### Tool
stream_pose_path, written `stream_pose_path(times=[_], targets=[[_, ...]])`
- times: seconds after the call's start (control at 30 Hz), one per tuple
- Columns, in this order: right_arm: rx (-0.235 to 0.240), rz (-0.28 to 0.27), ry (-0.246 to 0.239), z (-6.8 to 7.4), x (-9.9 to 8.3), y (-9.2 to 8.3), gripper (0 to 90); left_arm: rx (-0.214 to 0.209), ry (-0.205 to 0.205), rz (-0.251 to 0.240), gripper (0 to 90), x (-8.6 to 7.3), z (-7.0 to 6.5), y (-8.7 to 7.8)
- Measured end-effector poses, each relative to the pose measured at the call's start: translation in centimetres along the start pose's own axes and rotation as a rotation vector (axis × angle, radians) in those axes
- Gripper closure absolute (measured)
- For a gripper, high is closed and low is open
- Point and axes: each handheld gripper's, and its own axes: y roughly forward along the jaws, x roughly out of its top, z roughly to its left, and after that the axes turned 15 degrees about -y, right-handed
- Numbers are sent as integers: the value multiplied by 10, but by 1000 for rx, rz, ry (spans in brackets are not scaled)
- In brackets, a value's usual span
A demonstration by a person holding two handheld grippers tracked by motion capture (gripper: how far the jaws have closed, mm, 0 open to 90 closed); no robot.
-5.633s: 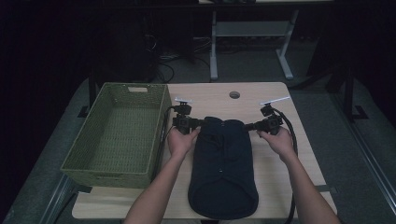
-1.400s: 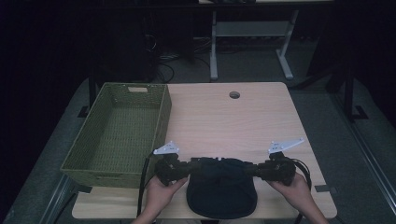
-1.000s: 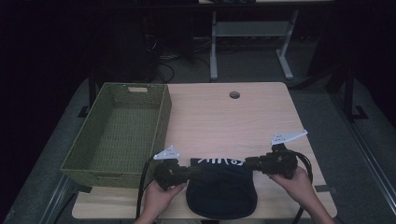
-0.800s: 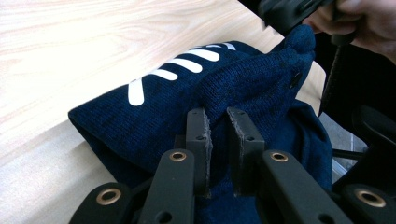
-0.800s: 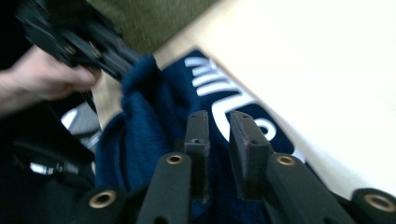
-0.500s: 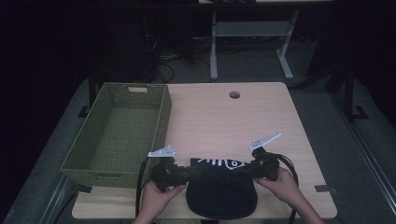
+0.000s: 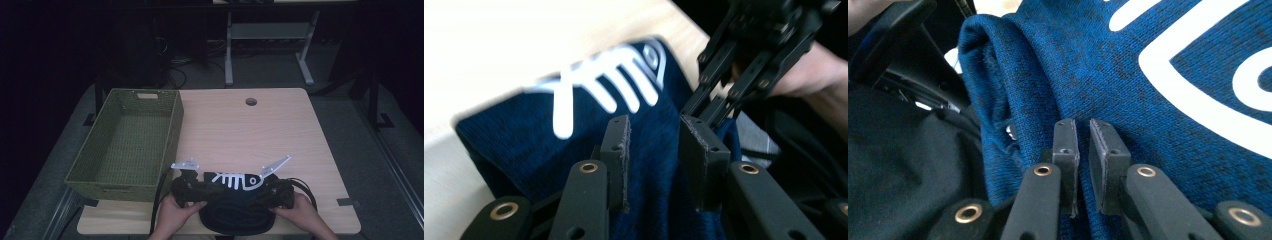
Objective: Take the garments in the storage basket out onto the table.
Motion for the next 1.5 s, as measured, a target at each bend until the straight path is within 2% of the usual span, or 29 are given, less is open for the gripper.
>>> stream_pose_path(times=[0.13,0.37,0.4,0.53,0.6,0.73,0.93,1.03,1.1,1.2,1.33,1.4,1.5], targets=[[14,10,-11,3,-1,1,820,17,-3,59,663,-8,2,10],[36,54,-32,6,-6,11,831,83,47,116,670,-19,0,20],[37,61,-21,7,-6,12,839,91,54,110,675,-20,1,20],[27,55,-28,4,-8,14,873,118,77,110,701,-19,0,24],[19,56,-32,3,-9,15,886,134,94,119,711,-17,0,26],[10,54,-25,-2,-8,14,892,167,115,106,715,-11,0,32],[-63,56,-13,-16,-4,6,892,200,122,87,716,7,5,42],[-76,58,-9,-25,-1,3,892,201,111,90,715,17,9,46],[-66,49,13,-28,-2,3,892,192,99,96,697,21,8,45],[-68,46,1,-24,-2,2,867,182,118,89,676,21,1,41],[-62,50,-1,-21,-2,1,861,153,110,125,774,17,-2,40],[-57,53,-6,-20,-2,2,860,133,90,134,800,14,-1,39],[-49,58,-6,-18,-1,2,845,137,98,139,808,8,1,40]])
